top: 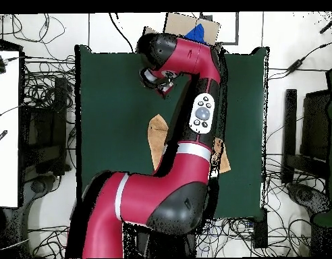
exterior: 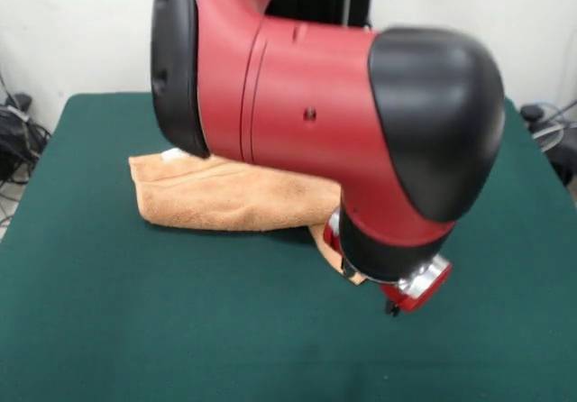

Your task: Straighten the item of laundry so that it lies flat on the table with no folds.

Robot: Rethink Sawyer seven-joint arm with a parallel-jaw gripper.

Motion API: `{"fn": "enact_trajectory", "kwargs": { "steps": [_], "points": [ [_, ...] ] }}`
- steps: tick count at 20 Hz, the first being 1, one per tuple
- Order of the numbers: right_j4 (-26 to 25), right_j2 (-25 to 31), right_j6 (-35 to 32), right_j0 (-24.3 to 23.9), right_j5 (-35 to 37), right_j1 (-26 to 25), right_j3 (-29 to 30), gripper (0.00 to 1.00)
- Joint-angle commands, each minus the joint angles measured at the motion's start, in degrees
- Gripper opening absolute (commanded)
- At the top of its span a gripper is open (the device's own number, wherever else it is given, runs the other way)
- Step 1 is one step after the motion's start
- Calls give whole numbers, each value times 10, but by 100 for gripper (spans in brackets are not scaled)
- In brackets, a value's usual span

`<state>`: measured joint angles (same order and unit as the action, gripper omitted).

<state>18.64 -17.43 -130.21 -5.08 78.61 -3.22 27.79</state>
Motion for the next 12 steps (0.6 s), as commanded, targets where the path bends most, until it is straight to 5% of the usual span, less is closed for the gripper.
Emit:
{"fn": "enact_trajectory", "kwargs": {
  "steps": [1, 12],
  "points": [
    [23, 58, -88, -14, 27, -33, 34, 100],
    [46, 68, -105, 9, -23, 18, 142, 100]
  ]
}}
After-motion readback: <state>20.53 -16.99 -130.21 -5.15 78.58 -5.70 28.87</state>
